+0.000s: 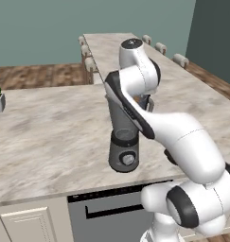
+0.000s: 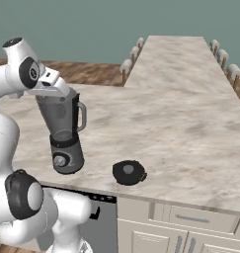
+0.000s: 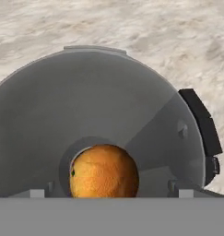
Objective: Open the blender lid, put the orange in the blender, close the lid, and start the blender.
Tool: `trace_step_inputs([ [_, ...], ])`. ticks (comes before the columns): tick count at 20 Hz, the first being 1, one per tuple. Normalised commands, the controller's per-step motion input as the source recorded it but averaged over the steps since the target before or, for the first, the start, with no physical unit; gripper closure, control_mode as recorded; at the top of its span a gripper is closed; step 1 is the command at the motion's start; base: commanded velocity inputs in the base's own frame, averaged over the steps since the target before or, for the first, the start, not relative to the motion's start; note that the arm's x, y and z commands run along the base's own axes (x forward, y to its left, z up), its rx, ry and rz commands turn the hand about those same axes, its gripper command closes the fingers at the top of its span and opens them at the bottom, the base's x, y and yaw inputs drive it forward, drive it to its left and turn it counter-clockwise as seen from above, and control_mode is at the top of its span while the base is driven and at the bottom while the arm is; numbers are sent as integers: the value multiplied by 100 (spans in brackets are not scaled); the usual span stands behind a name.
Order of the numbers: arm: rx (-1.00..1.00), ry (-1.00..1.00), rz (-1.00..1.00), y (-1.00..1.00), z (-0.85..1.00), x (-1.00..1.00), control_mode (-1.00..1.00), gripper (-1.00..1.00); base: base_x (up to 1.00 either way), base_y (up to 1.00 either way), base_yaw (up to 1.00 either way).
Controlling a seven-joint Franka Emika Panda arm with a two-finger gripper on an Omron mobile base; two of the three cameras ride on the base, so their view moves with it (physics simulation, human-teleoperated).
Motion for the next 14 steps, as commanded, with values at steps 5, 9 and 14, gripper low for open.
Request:
trace_step_inputs([
  [5,0,-8,0,-8,12,-19,-100,-100,0,0,0],
  [9,0,-10,0,-28,52,-33,-100,-100,0,0,0],
  [14,0,-7,0,-62,60,-47,-100,-100,0,0,0],
])
